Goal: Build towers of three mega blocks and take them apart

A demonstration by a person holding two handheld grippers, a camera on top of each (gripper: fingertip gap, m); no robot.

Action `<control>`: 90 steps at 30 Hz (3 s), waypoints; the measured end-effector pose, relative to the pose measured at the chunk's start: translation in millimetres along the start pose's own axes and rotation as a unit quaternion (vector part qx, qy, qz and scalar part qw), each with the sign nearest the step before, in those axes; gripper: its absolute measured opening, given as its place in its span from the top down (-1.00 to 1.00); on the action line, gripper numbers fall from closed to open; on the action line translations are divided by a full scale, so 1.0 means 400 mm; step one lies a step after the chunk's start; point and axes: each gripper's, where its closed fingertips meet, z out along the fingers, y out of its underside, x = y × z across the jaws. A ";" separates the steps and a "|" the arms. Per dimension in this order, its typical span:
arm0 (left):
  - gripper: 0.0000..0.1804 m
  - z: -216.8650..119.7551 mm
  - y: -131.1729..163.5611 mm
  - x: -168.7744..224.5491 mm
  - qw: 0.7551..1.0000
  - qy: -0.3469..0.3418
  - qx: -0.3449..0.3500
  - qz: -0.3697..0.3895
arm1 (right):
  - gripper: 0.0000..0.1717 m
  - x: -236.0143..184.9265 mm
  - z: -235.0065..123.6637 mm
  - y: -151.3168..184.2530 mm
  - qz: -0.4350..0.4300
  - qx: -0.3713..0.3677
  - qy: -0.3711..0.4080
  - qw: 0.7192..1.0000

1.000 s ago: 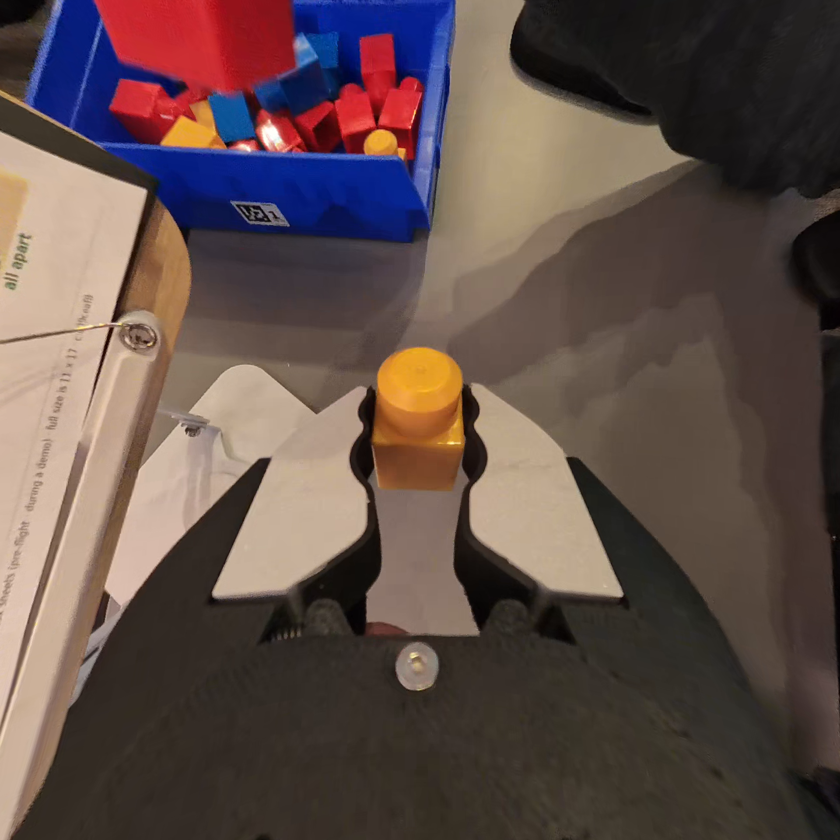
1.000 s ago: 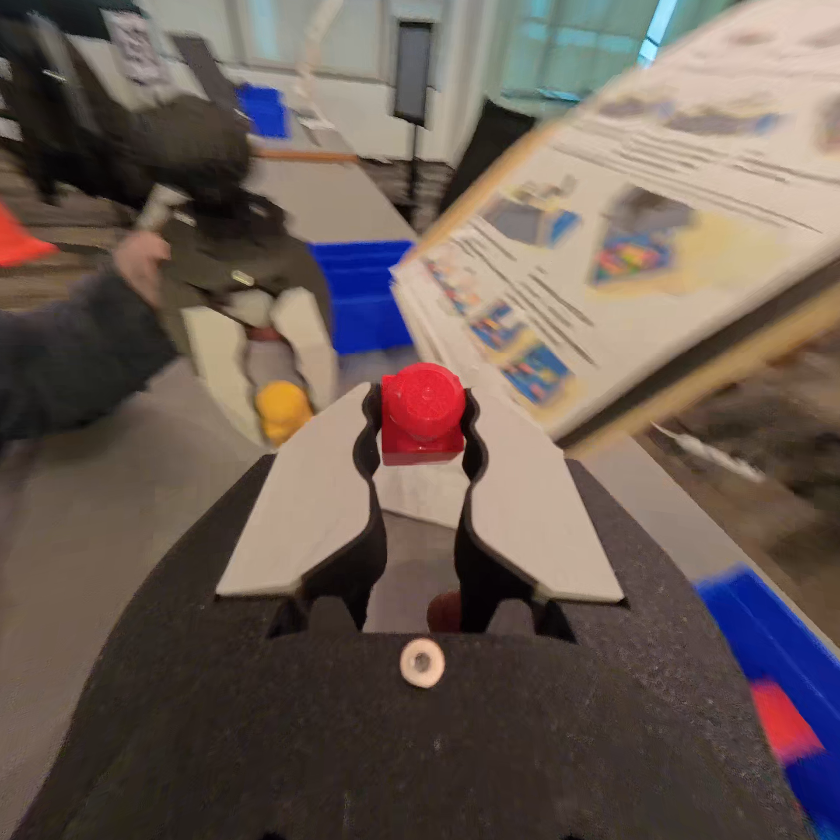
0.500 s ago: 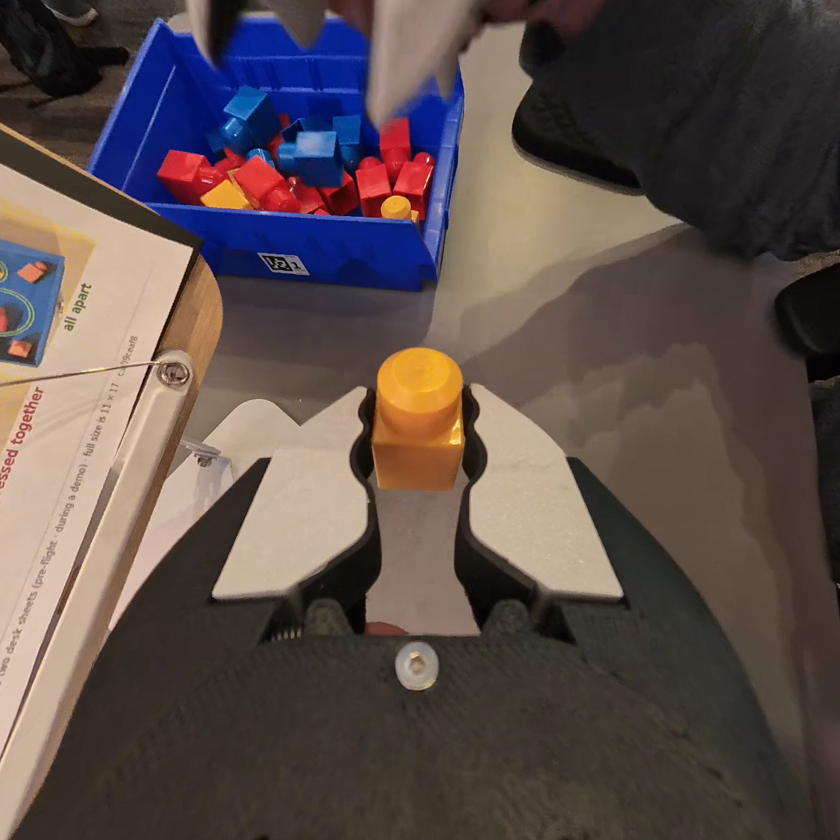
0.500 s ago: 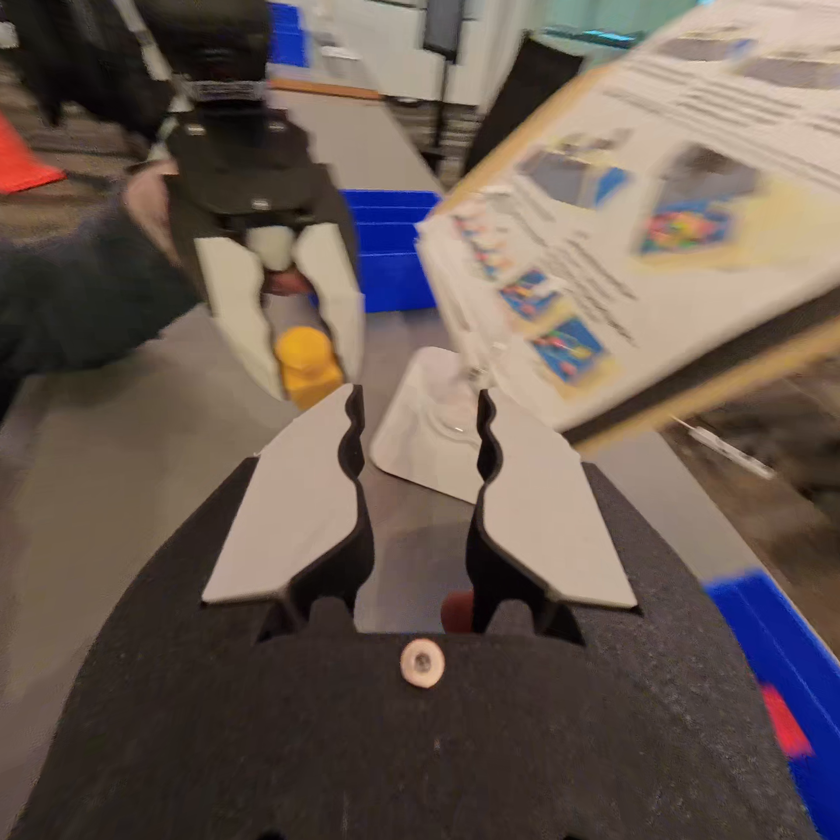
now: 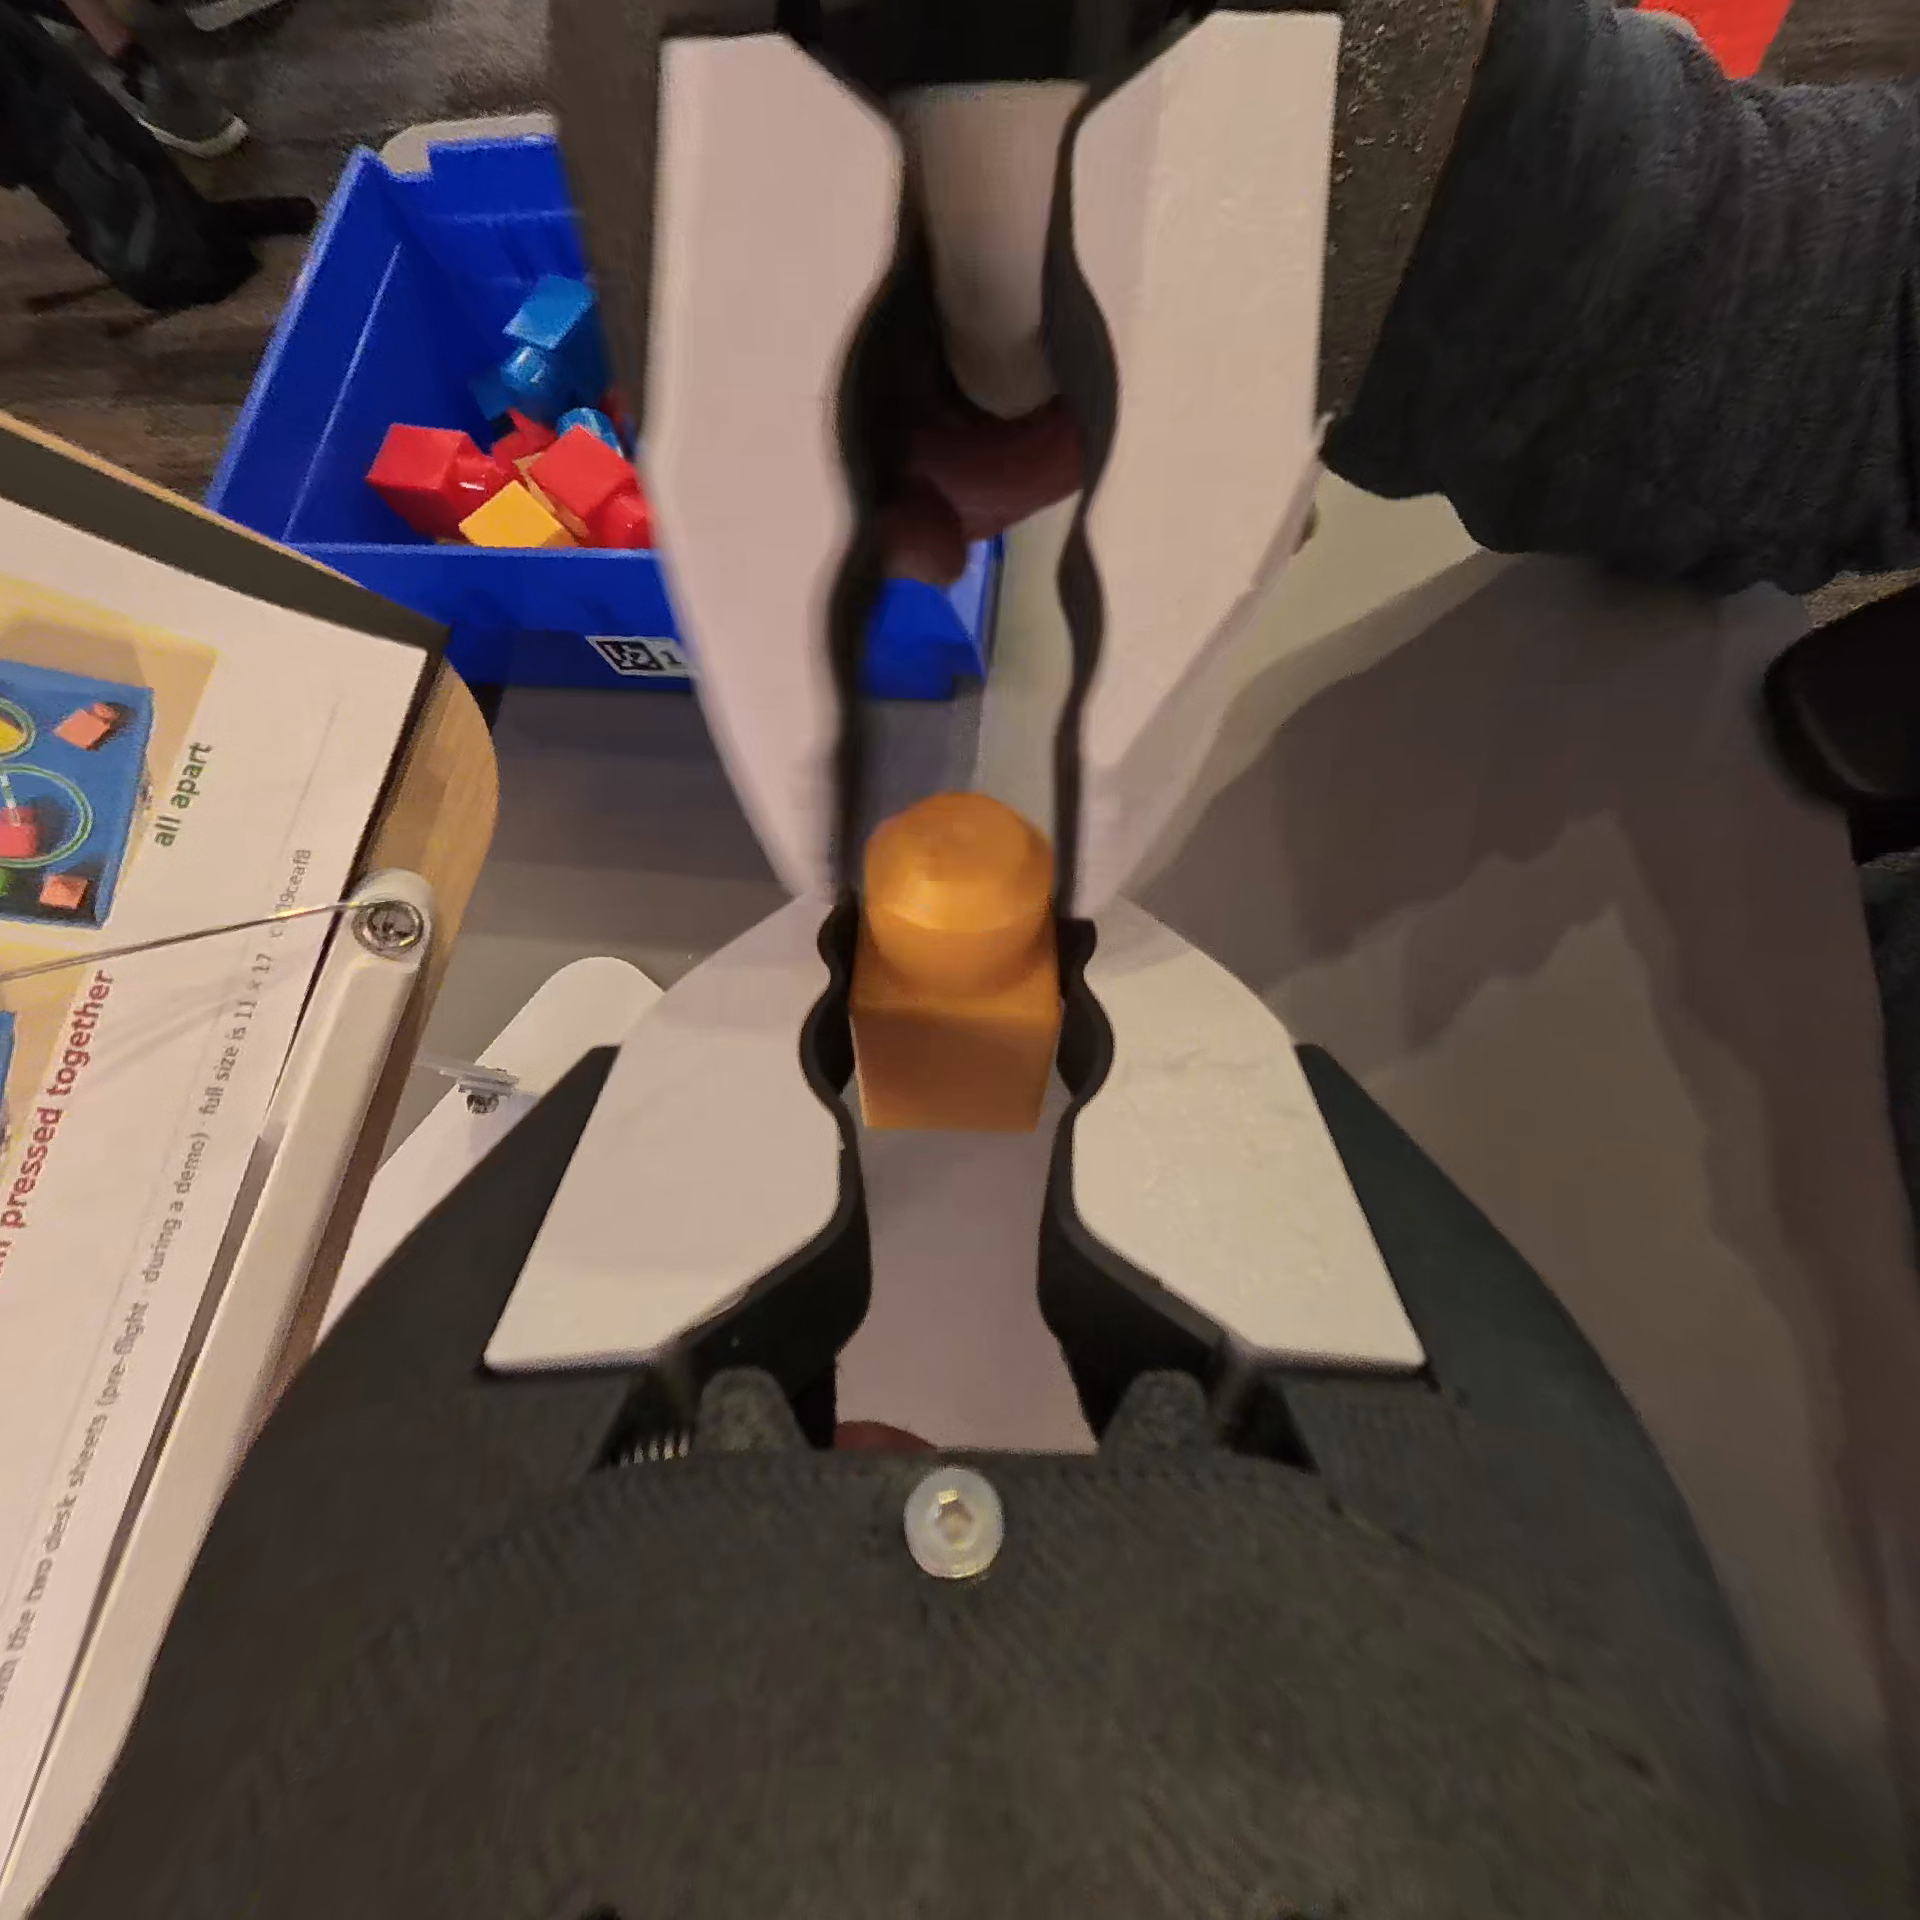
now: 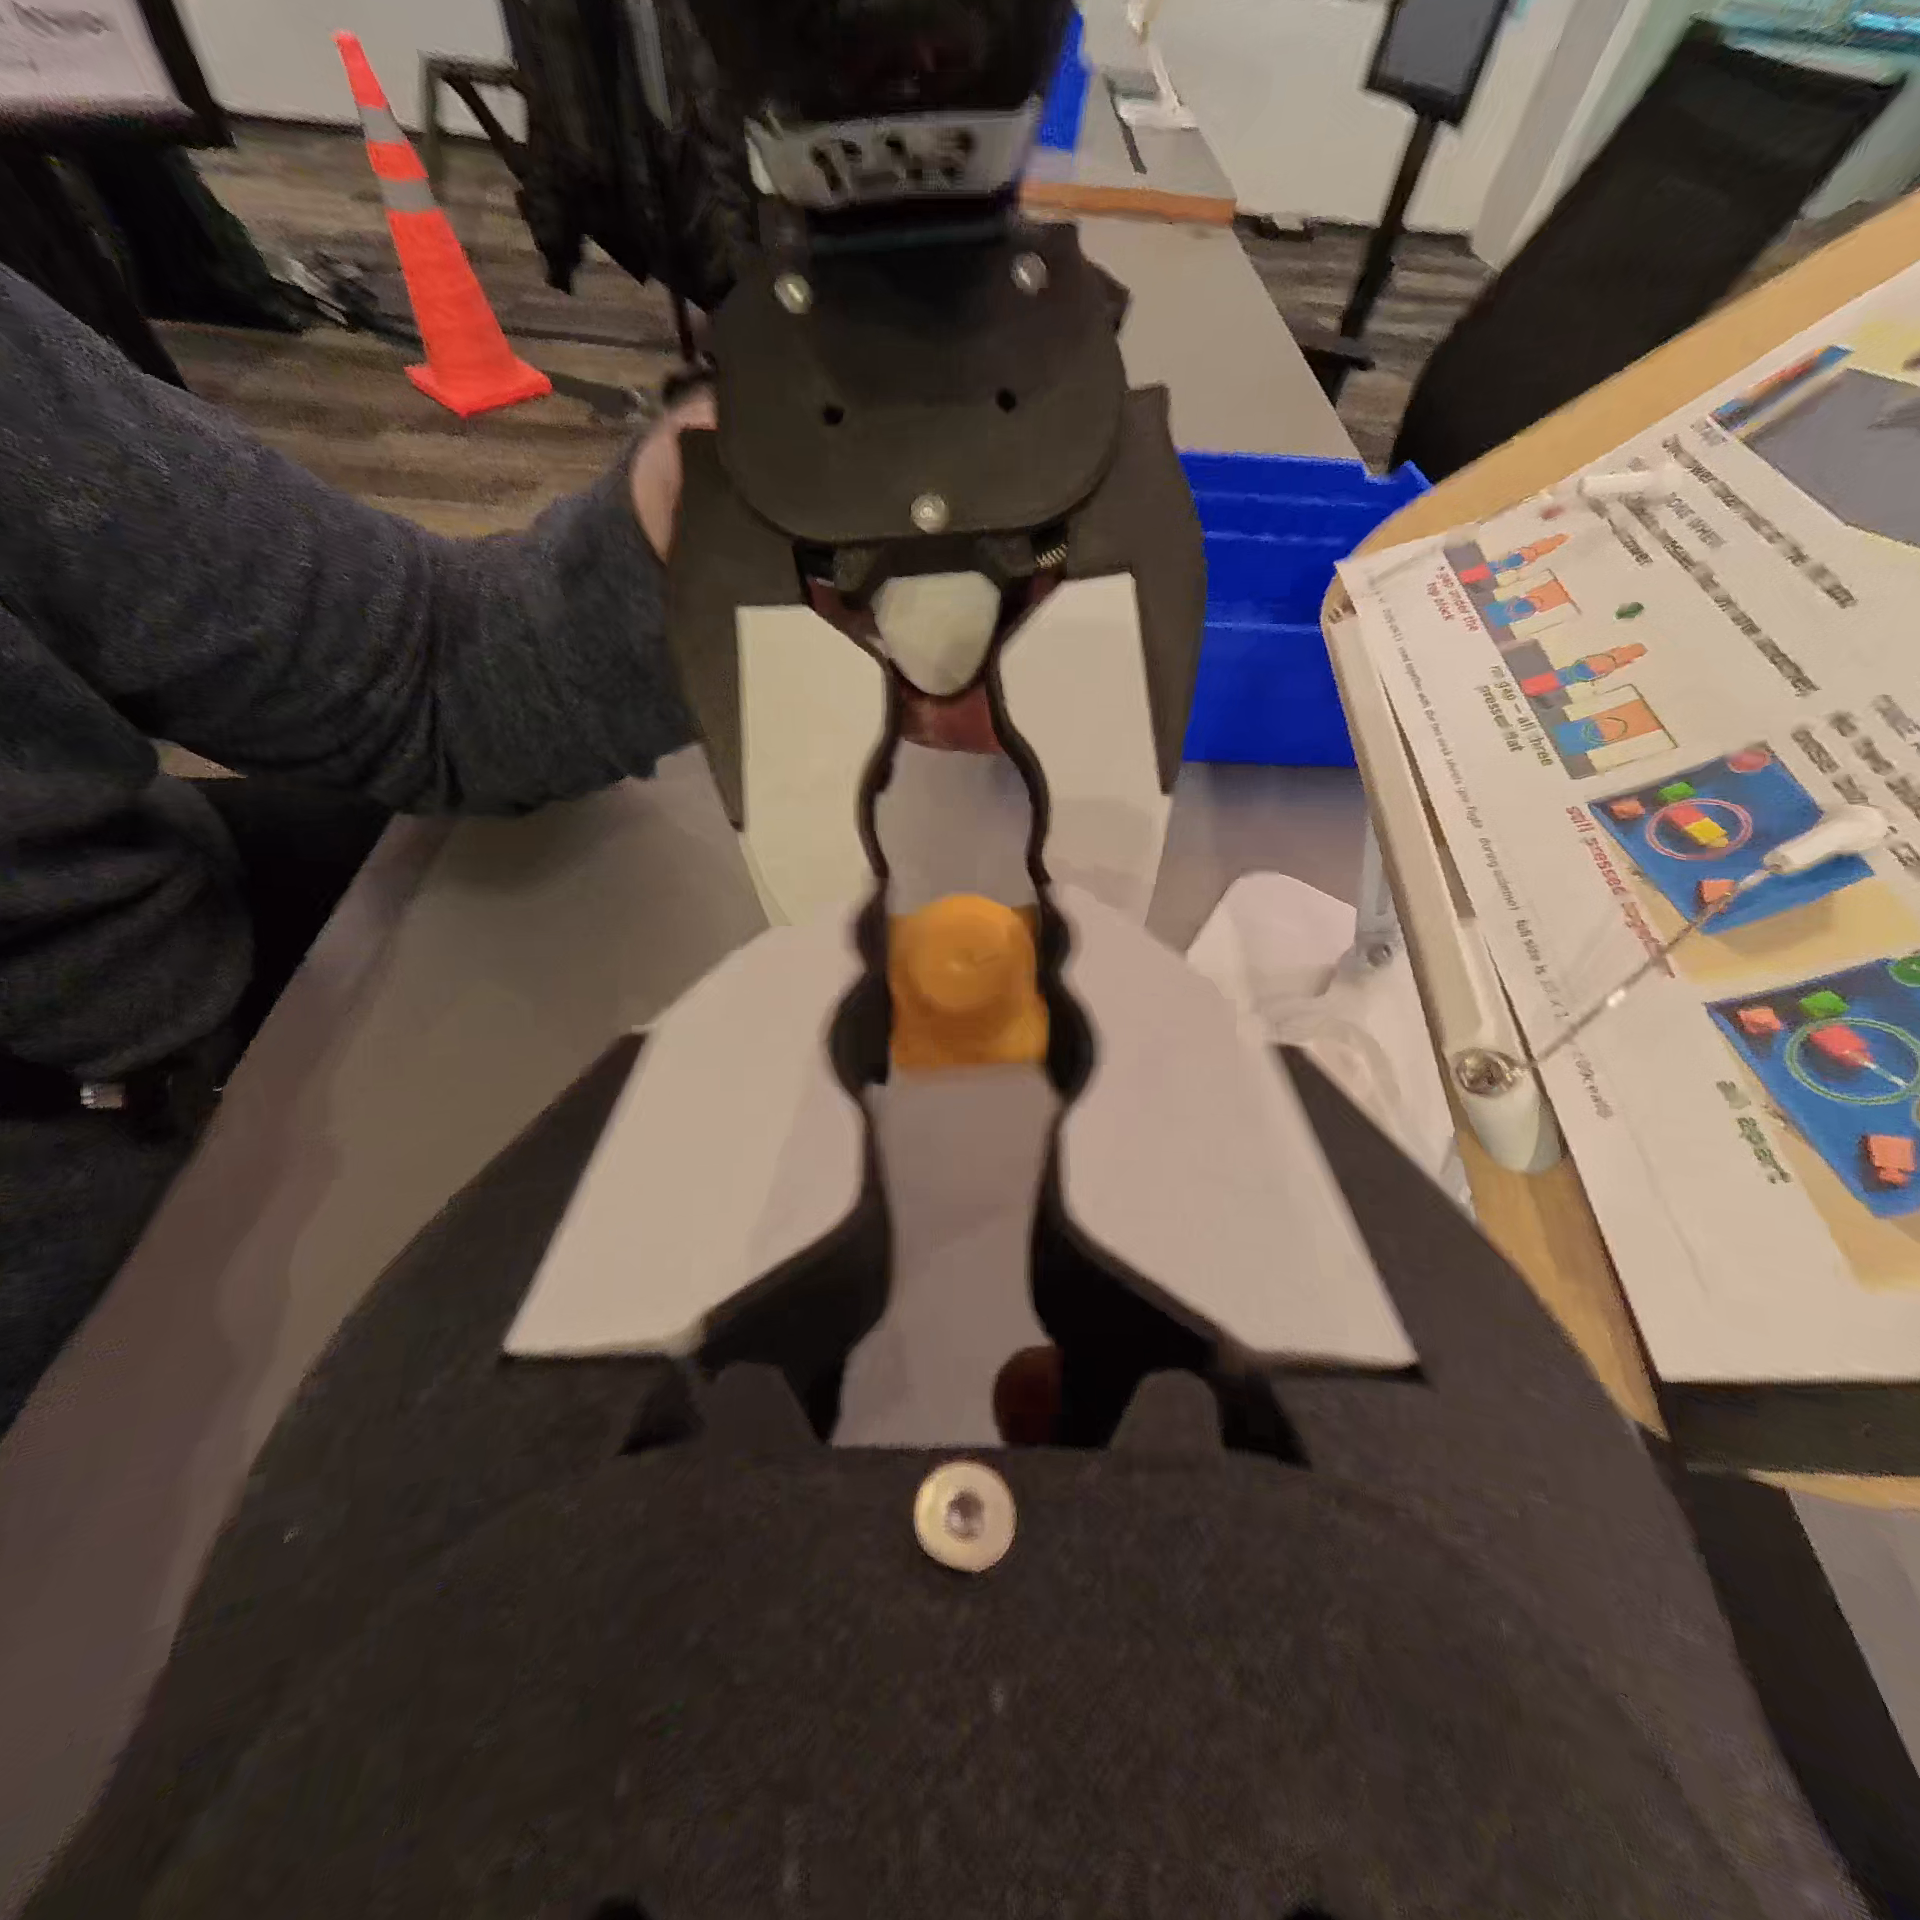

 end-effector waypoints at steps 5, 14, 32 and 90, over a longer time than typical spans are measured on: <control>0.61 -0.007 -0.003 0.001 1.000 -0.004 0.004 0.005 | 0.53 0.005 0.003 0.011 -0.001 -0.017 0.010 1.000; 0.61 -0.001 0.009 -0.008 1.000 -0.019 -0.011 0.018 | 0.68 0.003 0.006 0.029 -0.002 -0.035 0.002 0.999; 0.53 -0.079 -0.003 -0.070 0.997 -0.058 0.035 -0.025 | 0.68 0.119 -0.202 -0.005 0.023 0.030 0.131 0.991; 0.38 -0.768 0.974 -0.302 0.734 -0.470 -0.100 -0.479 | 0.51 0.145 -0.698 0.682 0.322 -0.251 0.496 0.766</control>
